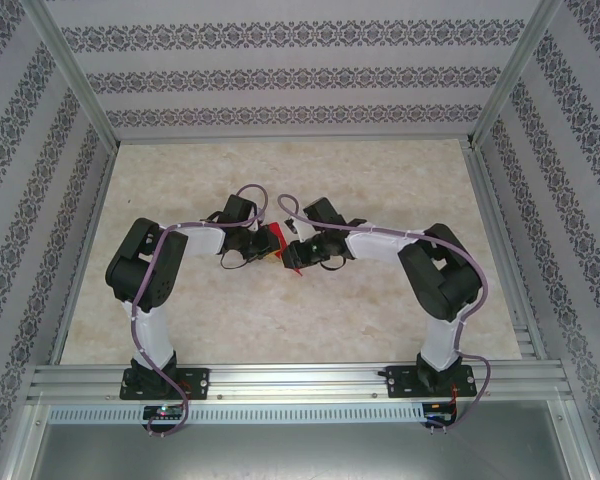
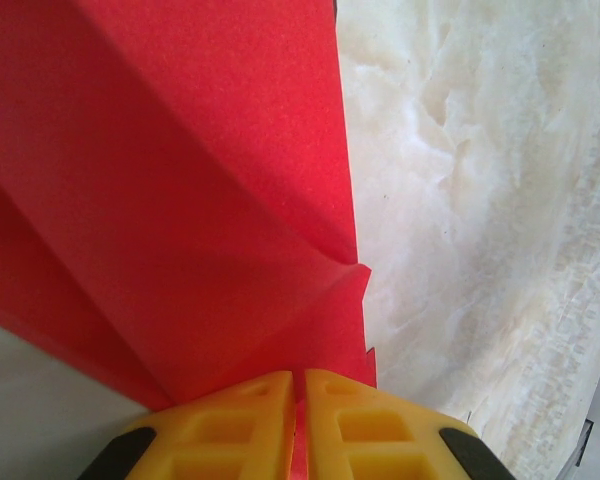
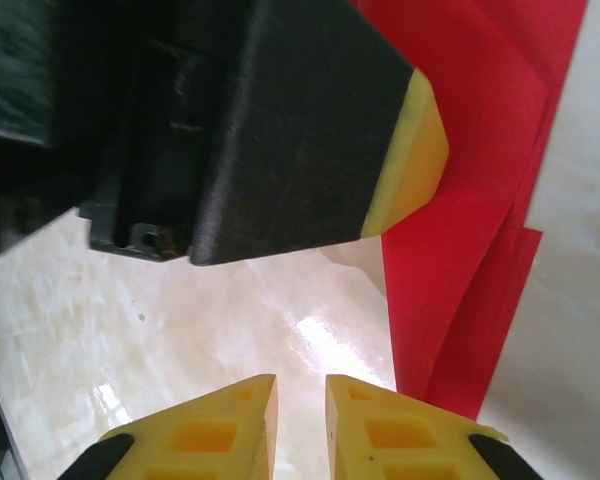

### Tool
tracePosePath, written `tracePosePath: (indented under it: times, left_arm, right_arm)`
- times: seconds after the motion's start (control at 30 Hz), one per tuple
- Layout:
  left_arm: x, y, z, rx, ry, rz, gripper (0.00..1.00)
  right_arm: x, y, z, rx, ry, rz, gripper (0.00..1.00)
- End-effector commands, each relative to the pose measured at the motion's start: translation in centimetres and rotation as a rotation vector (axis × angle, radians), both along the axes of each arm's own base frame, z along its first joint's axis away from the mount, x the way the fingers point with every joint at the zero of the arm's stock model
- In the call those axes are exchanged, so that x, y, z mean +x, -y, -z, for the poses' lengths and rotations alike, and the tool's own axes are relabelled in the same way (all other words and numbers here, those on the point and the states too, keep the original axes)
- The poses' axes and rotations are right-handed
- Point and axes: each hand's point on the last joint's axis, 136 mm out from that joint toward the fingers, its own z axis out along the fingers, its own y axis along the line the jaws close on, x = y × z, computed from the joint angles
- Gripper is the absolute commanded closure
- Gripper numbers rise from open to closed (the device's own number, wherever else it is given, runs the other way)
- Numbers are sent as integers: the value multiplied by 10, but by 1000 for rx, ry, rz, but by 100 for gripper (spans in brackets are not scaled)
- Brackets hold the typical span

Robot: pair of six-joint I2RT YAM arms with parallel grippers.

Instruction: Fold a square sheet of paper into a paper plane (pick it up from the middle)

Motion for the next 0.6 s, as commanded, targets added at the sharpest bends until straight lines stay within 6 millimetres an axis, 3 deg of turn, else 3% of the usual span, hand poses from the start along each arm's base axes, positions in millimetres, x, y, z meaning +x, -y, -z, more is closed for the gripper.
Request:
tracePosePath:
  times: [0.0,0.57]
  left_arm:
    - [-15,-32,59,169,-86,-52,86]
    - [-15,-36,62,192,-101,-66,86]
  right_arm:
    - [3,-5,1,-4,-20,3,81]
    - [-5,13,28,-156,-58,-9,84]
